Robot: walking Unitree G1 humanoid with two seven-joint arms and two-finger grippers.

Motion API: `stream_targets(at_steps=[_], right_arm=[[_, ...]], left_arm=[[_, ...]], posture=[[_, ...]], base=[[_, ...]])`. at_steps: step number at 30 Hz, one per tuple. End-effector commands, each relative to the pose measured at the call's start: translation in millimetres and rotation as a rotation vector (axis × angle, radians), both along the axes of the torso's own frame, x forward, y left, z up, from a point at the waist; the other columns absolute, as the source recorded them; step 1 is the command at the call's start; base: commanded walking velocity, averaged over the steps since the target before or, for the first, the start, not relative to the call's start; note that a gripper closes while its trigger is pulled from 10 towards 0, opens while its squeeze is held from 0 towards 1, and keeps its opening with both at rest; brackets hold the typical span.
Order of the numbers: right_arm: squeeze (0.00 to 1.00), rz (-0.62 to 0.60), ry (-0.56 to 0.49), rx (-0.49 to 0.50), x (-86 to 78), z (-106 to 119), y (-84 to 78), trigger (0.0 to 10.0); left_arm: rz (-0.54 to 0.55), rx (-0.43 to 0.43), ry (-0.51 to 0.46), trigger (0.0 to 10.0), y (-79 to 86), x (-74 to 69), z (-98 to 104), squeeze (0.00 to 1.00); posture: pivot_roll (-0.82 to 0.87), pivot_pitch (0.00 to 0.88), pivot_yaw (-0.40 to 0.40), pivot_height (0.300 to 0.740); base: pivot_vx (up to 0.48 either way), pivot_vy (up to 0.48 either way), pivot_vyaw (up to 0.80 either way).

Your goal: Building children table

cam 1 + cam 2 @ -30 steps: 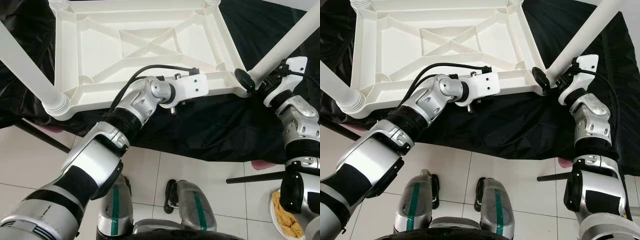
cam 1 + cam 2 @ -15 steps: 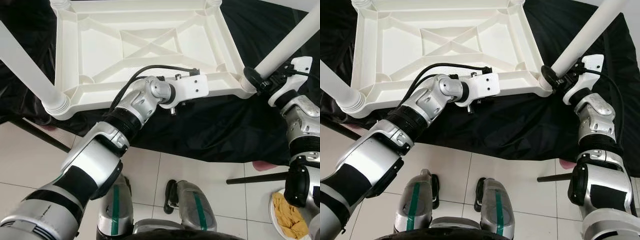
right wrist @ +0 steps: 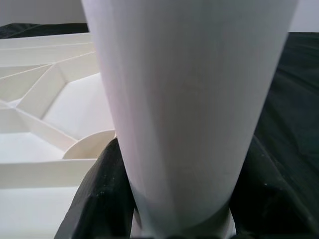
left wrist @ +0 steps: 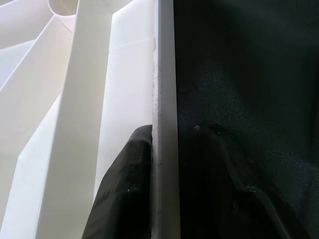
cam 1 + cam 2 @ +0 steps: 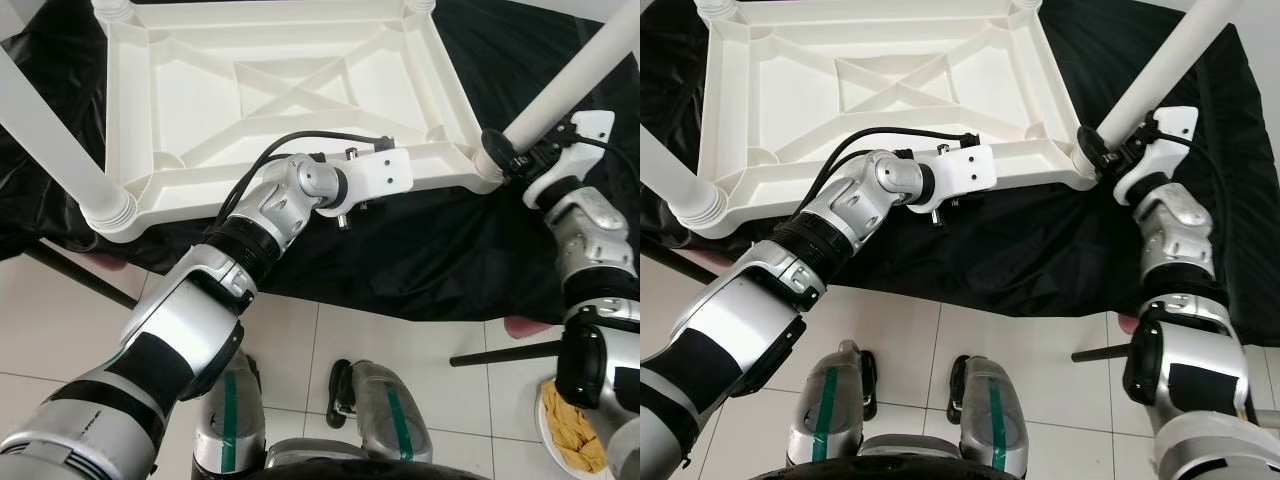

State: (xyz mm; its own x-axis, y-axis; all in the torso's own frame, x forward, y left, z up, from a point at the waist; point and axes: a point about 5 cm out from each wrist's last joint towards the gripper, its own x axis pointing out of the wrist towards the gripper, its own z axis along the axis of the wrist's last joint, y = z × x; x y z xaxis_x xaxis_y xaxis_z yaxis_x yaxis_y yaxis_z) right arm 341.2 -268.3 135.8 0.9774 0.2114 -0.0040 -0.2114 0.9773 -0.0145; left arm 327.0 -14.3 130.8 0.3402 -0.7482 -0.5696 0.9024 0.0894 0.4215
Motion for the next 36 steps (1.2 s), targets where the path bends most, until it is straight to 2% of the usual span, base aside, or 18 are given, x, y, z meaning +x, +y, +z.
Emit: stream_targets(at_steps=[1,5,9,11,12,13,16,18,22,24,26,27,29,31,36], right_arm=[[0.0,-0.08,0.024,0.025,-0.7,-4,-3.4,10.0],[0.0,-0.162,-0.012,0.048,0.0,1,-1.4,10.0],[0.0,-0.228,0.003,0.086,0.0,0,-2.7,10.0],[0.0,-0.31,0.011,0.113,0.2,-1,-4.3,10.0],[0.0,-0.411,-0.002,0.122,-0.1,1,-5.7,10.0],[0.0,-0.448,-0.007,0.126,-0.5,1,-6.2,10.0],[0.0,-0.488,-0.015,0.128,-1.1,2,-6.5,10.0],[0.0,-0.568,-0.031,0.116,-2.9,4,-1.8,10.0],[0.0,-0.639,-0.036,0.112,-5.2,5,2.3,10.0],[0.0,-0.764,-0.042,0.089,-9.9,5,5.0,10.0],[0.0,-0.796,-0.043,0.095,-11.1,5,6.4,10.0],[0.0,-0.862,-0.055,0.093,-14.6,6,11.0,10.0],[0.0,-0.862,-0.055,0.093,-14.6,6,11.0,10.0],[0.0,-0.928,-0.065,0.099,-18.5,7,21.9,10.0],[0.0,-0.98,-0.081,0.118,-21.9,9,33.1,10.0]], left_arm=[[-0.014,0.038,0.059,10.0,2.6,-7.5,-16,0.0],[-0.011,0.038,0.062,10.0,3.9,-7.9,-17,0.0],[-0.013,0.038,0.063,10.0,3.9,-8.3,-17,0.0],[-0.018,0.037,0.063,10.0,3.6,-8.7,-17,0.0],[-0.034,0.039,0.06,10.0,3.3,-10.0,-18,0.0],[-0.04,0.04,0.06,10.0,3.2,-10.5,-18,0.0],[-0.042,0.04,0.06,10.0,3.1,-10.7,-18,0.0],[-0.044,0.04,0.056,10.0,3.0,-10.3,-17,0.0],[-0.047,0.041,0.053,10.0,3.1,-10.2,-16,0.0],[-0.048,0.042,0.051,10.0,3.6,-10.0,-16,0.0],[-0.049,0.042,0.051,10.0,3.7,-10.0,-16,0.0],[-0.051,0.042,0.051,10.0,4.0,-10.4,-16,0.0],[-0.051,0.042,0.051,10.0,4.0,-10.4,-16,0.0],[-0.055,0.042,0.051,10.0,4.0,-11.1,-17,0.0],[-0.061,0.041,0.05,10.0,3.2,-12.3,-17,0.0]], posture=[[0.06,0.043,-0.057,0.74],[0.06,0.045,-0.064,0.74],[0.06,0.047,-0.068,0.74],[0.05,0.047,-0.067,0.74],[0.05,0.046,-0.065,0.74],[0.05,0.046,-0.065,0.74],[0.05,0.046,-0.065,0.74],[0.05,0.046,-0.063,0.74],[0.05,0.046,-0.062,0.74],[0.05,0.045,-0.062,0.74],[0.05,0.045,-0.062,0.74],[0.05,0.044,-0.062,0.74],[0.05,0.044,-0.062,0.74],[0.05,0.045,-0.061,0.74],[0.05,0.044,-0.063,0.74]], base=[[0.0,0.0,0.0],[0.0,0.0,0.0],[0.0,0.0,0.0],[0.0,0.0,0.0],[0.0,0.0,0.0],[0.0,0.0,0.0],[0.0,0.0,0.0],[0.0,0.0,0.0],[0.0,0.0,0.0],[0.0,0.0,0.0],[0.0,0.0,0.0],[0.0,0.0,0.0],[0.0,0.0,0.0],[0.0,0.0,0.0],[0.0,0.0,0.0]])
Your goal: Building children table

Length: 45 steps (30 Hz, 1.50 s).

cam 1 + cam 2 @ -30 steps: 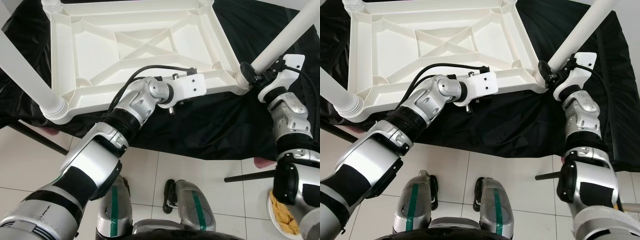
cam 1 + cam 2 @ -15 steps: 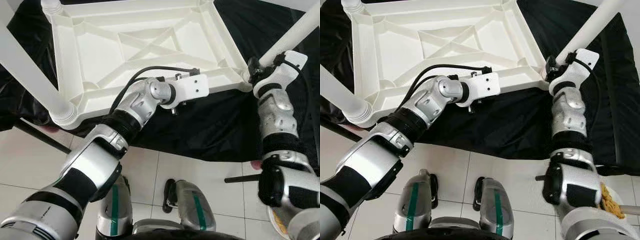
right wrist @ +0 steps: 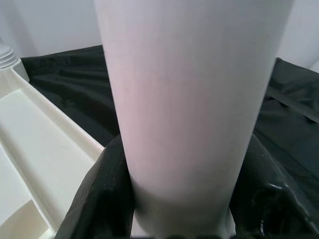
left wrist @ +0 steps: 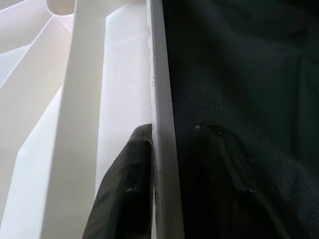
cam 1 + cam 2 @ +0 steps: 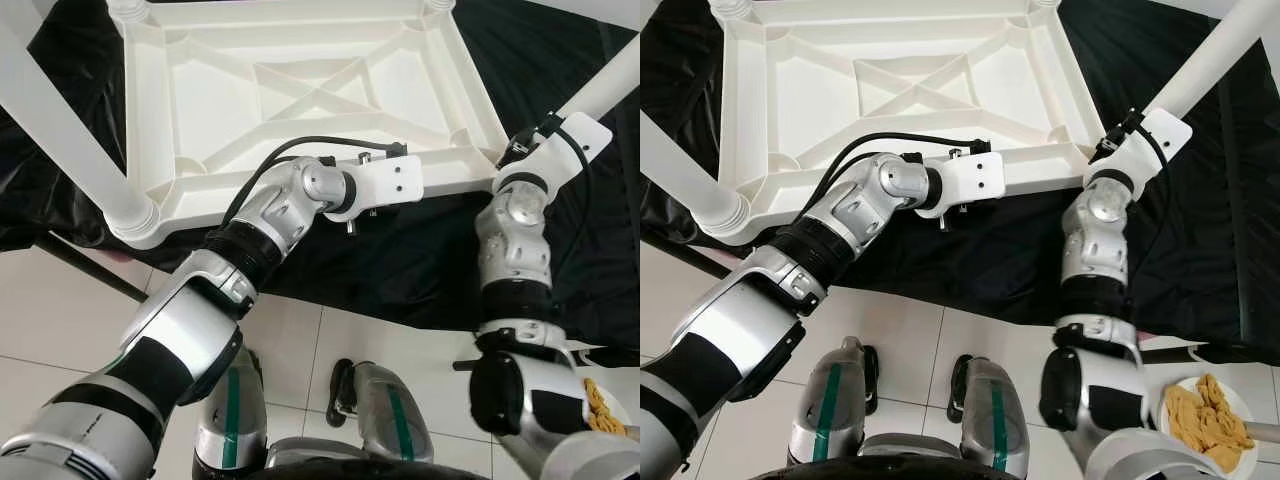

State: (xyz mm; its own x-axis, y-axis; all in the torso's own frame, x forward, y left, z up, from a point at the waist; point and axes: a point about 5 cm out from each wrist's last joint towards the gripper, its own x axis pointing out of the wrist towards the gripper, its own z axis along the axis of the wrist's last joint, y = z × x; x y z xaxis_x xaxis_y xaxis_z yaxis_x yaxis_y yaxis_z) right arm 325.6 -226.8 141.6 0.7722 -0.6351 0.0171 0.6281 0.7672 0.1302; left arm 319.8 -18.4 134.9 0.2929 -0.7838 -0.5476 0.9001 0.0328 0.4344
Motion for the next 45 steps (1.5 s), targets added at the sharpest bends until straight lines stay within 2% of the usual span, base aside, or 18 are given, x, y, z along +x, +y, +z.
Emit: stream_targets(at_steps=[1,9,10,14,20,23,24,26,27,28,29,30,31,33,36,37,45], right_arm=[[0.0,-0.091,-0.01,-0.022,-7.0,4,-4.8,10.0],[0.0,-0.083,0.009,-0.014,-8.6,1,-0.2,10.0],[1.0,-0.069,0.002,-0.004,-9.0,1,0.4,10.0],[1.0,-0.013,-0.035,-0.001,-10.2,6,4.2,10.0],[1.0,0.003,-0.048,-0.014,-10.8,8,2.2,10.0],[1.0,0.074,-0.072,0.0,-8.6,9,-2.1,10.0],[0.0,0.14,-0.078,0.011,-6.5,9,-4.3,10.0],[0.0,0.266,-0.076,0.013,-2.9,7,-6.7,10.0],[0.0,0.266,-0.076,0.013,-2.9,7,-6.7,10.0],[0.0,0.355,-0.063,-0.001,-1.6,5,-8.6,10.0],[0.0,0.355,-0.063,-0.001,-1.6,5,-8.6,10.0],[0.0,0.441,-0.048,0.002,-1.4,2,-13.8,10.0],[0.0,0.441,-0.048,0.002,-1.4,2,-13.8,10.0],[0.0,0.558,-0.023,-0.053,-3.2,0,-24.4,10.0],[0.0,0.609,-0.008,-0.084,-4.4,-1,-31.7,10.0],[0.0,0.71,0.038,-0.139,-6.8,-4,-43.0,10.0],[0.0,0.884,0.078,-0.183,-10.0,-6,-52.9,10.0]], left_arm=[[0.01,0.065,0.063,10.0,7.0,-5.4,-21,0.0],[0.007,0.065,0.062,10.0,7.1,-6.2,-22,0.0],[0.007,0.065,0.061,10.0,7.0,-6.2,-22,0.0],[0.0,0.066,0.058,10.0,6.6,-6.6,-22,0.0],[-0.005,0.067,0.06,10.0,6.1,-7.0,-22,0.0],[-0.008,0.067,0.059,10.0,5.3,-7.4,-22,0.0],[-0.01,0.067,0.058,10.0,4.9,-7.5,-22,0.0],[-0.012,0.066,0.057,10.0,4.5,-7.5,-21,0.0],[-0.012,0.066,0.057,10.0,4.5,-7.5,-21,0.0],[-0.014,0.067,0.055,10.0,4.5,-7.5,-21,0.0],[-0.014,0.067,0.055,10.0,4.5,-7.5,-21,0.0],[-0.016,0.068,0.054,10.0,4.4,-7.6,-21,0.0],[-0.016,0.068,0.054,10.0,4.4,-7.6,-21,0.0],[-0.019,0.068,0.053,10.0,4.0,-7.9,-22,0.0],[-0.021,0.069,0.053,10.0,3.9,-8.1,-22,0.0],[-0.024,0.071,0.053,10.0,3.8,-8.3,-22,0.0],[-0.024,0.076,0.05,10.0,5.8,-7.6,-22,0.0]], posture=[[0.05,0.043,-0.067,0.74],[0.05,0.039,-0.071,0.74],[0.05,0.033,-0.072,0.74],[0.05,0.029,-0.072,0.74],[0.05,0.022,-0.075,0.74],[0.05,0.017,-0.077,0.74],[0.05,0.016,-0.078,0.74],[0.04,0.013,-0.077,0.74],[0.04,0.013,-0.077,0.74],[0.04,0.011,-0.077,0.74],[0.04,0.011,-0.077,0.74],[0.04,0.011,-0.076,0.74],[0.04,0.011,-0.076,0.74],[0.04,0.011,-0.075,0.74],[0.04,0.011,-0.075,0.74],[0.04,0.01,-0.07,0.74],[0.05,0.011,-0.065,0.74]], base=[[0.0,0.0,0.0],[0.0,0.0,0.0],[0.0,0.0,0.0],[0.0,0.0,0.0],[0.0,0.0,0.0],[0.0,0.0,0.0],[0.0,0.0,0.0],[0.0,0.0,0.0],[0.0,0.0,0.0],[0.0,0.0,0.0],[0.0,0.0,0.0],[0.0,0.0,0.0],[0.0,0.0,0.0],[0.0,0.0,0.0],[0.0,0.0,0.0],[0.0,0.0,0.0],[0.0,0.0,0.0]])
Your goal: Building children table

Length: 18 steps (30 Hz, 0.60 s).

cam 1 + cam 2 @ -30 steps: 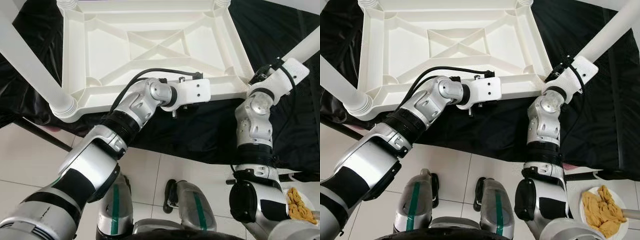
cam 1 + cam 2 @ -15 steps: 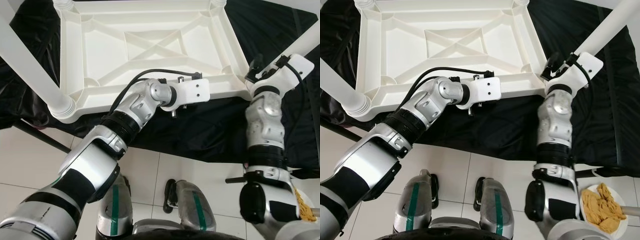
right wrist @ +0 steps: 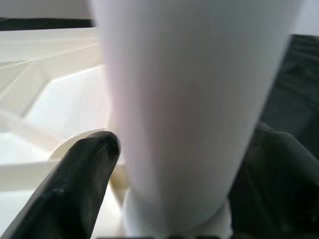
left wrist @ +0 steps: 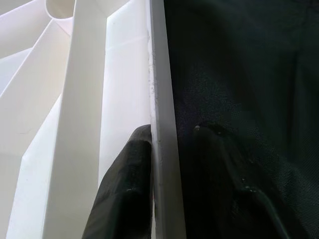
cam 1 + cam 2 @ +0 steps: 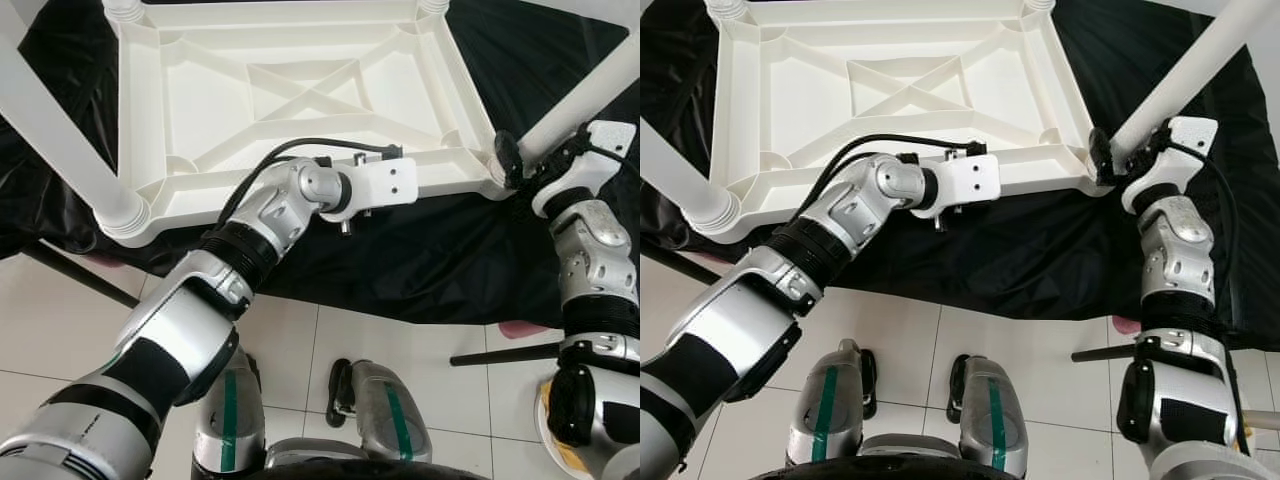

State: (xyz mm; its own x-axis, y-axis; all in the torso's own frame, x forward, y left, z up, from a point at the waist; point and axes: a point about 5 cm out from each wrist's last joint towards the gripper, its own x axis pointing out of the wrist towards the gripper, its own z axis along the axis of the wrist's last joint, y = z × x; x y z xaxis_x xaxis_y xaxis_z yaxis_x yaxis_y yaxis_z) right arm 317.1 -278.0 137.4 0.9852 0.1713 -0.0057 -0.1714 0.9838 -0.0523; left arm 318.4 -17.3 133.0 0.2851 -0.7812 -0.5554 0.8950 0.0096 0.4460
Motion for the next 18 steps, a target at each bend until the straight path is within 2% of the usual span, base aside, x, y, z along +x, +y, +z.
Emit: stream_targets(at_steps=[1,8,9,10,11,13,14,16,17,18], right_arm=[[0.0,0.048,0.013,-0.012,-1.6,-1.6,-3.6,10.0],[0.0,0.122,0.032,-0.037,0.7,-2.5,-10.7,10.0],[0.0,0.116,0.031,-0.042,1.6,-2.8,-12.0,9.2],[0.0,0.116,0.031,-0.042,1.6,-2.8,-12.0,9.2],[0.0,0.121,0.032,-0.035,2.8,-3.9,-12.9,9.8],[0.0,0.127,0.032,-0.03,3.1,-4.2,-13.0,9.8],[0.0,0.134,0.03,-0.023,3.6,-4.7,-12.0,9.2],[0.0,0.138,0.027,-0.02,4.0,-5.0,-11.4,9.2],[0.0,0.14,0.024,-0.021,4.8,-5.5,-10.4,8.7],[0.0,0.143,0.022,-0.019,5.6,-6.3,-9.2,4.7]], left_arm=[[-0.004,0.063,0.062,10.0,5.2,-6.1,-19.8,0.0],[-0.007,0.066,0.06,10.0,5.5,-6.2,-19.7,0.0],[-0.009,0.065,0.06,10.0,5.0,-6.3,-19.4,0.0],[-0.009,0.065,0.06,10.0,5.0,-6.3,-19.4,0.0],[-0.011,0.064,0.061,10.0,4.6,-6.6,-19.0,0.0],[-0.012,0.064,0.061,10.0,4.5,-6.6,-19.0,0.0],[-0.013,0.064,0.061,10.0,4.4,-6.8,-18.8,0.0],[-0.014,0.064,0.061,10.0,4.3,-6.9,-18.6,0.0],[-0.016,0.064,0.06,10.0,4.3,-7.1,-18.5,0.0],[-0.017,0.064,0.06,10.0,4.1,-7.3,-18.5,0.0]], posture=[[0.05,0.011,-0.061,0.74],[0.05,0.016,-0.058,0.74],[0.04,0.019,-0.054,0.74],[0.04,0.019,-0.054,0.74],[0.04,0.02,-0.052,0.74],[0.04,0.02,-0.052,0.74],[0.04,0.025,-0.048,0.74],[0.04,0.025,-0.048,0.74],[0.04,0.031,-0.042,0.74],[0.04,0.032,-0.042,0.74]], base=[[0.0,0.0,0.0],[0.0,0.0,0.0],[0.0,0.0,0.0],[0.0,0.0,0.0],[0.0,0.0,0.0],[0.0,0.0,0.0],[0.0,0.0,0.0],[0.0,0.0,0.0],[0.0,0.0,0.0],[0.0,0.0,0.0]])
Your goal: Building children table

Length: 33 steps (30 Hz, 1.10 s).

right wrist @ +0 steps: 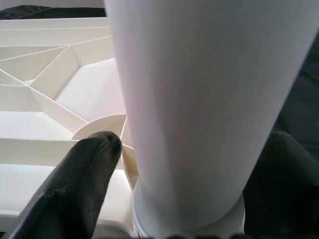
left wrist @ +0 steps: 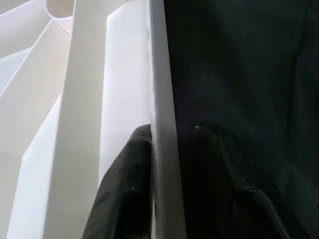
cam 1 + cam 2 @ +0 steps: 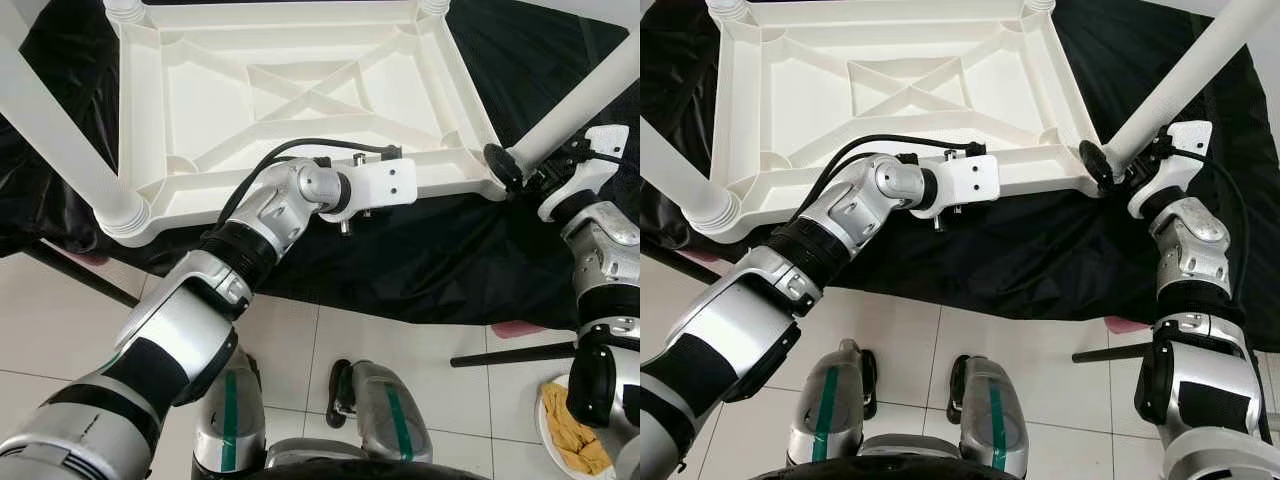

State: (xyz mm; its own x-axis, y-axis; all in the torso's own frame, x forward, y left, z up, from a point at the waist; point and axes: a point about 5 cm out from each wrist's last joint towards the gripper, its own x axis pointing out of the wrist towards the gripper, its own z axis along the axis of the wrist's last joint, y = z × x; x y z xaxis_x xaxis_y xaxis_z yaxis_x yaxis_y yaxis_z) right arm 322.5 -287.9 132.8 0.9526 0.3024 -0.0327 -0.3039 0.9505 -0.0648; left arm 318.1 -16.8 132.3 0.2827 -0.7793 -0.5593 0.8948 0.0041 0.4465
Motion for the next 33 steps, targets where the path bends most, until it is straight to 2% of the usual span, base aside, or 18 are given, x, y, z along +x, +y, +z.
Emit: stream_targets(at_steps=[1,2,3,4,13,14,21,23,25,29,33], right_arm=[[0.0,0.008,-0.001,0.001,0.7,-2,1.6,4.1],[0.0,0.011,-0.002,0.0,0.9,-3,2.3,1.9],[0.0,0.011,-0.002,0.0,0.9,-3,2.3,1.9],[0.0,0.017,-0.001,-0.005,0.5,-5,2.9,0.0],[0.0,0.041,0.004,-0.002,-3.1,-9,3.0,0.0],[0.0,0.02,0.001,0.008,-4.3,-9,4.7,10.0],[0.0,-0.016,-0.013,0.043,-4.7,-9,11.4,10.0],[0.0,-0.046,-0.024,0.046,-4.4,-9,12.6,10.0],[0.0,-0.128,-0.037,0.066,-2.4,-7,14.5,10.0],[0.0,-0.19,-0.04,0.068,-0.6,-6,15.6,10.0],[0.0,-0.261,-0.052,0.081,1.6,-5,26.5,10.0]], left_arm=[[-0.015,0.059,0.062,10.0,3.5,-7.1,-18,0.0],[-0.017,0.059,0.062,10.0,3.3,-7.4,-18,0.0],[-0.017,0.059,0.062,10.0,3.3,-7.4,-18,0.0],[-0.017,0.058,0.062,10.0,3.1,-7.4,-17,0.0],[-0.016,0.055,0.065,10.0,3.1,-7.9,-17,0.0],[-0.011,0.053,0.068,10.0,3.2,-8.3,-18,0.0],[-0.006,0.05,0.074,10.0,3.3,-9.7,-19,0.0],[-0.006,0.05,0.076,10.0,3.5,-10.3,-20,0.0],[-0.004,0.05,0.077,10.0,4.3,-10.6,-20,0.0],[-0.003,0.051,0.077,10.0,4.7,-10.4,-20,0.0],[-0.004,0.052,0.077,10.0,4.6,-10.4,-20,0.0]], posture=[[0.04,0.032,-0.042,0.74],[0.04,0.037,-0.042,0.74],[0.04,0.037,-0.042,0.74],[0.04,0.037,-0.042,0.74],[0.04,0.049,-0.044,0.74],[0.05,0.055,-0.054,0.74],[0.05,0.061,-0.063,0.74],[0.05,0.063,-0.064,0.74],[0.05,0.064,-0.065,0.74],[0.05,0.064,-0.064,0.74],[0.05,0.063,-0.062,0.74]], base=[[0.0,0.0,0.0],[0.0,0.0,0.0],[0.0,0.0,0.0],[0.0,0.0,0.0],[0.0,0.0,0.0],[0.0,0.0,0.0],[0.0,0.0,0.0],[0.0,0.0,0.0],[0.0,0.0,0.0],[0.0,0.0,0.0],[0.0,0.0,0.0]])
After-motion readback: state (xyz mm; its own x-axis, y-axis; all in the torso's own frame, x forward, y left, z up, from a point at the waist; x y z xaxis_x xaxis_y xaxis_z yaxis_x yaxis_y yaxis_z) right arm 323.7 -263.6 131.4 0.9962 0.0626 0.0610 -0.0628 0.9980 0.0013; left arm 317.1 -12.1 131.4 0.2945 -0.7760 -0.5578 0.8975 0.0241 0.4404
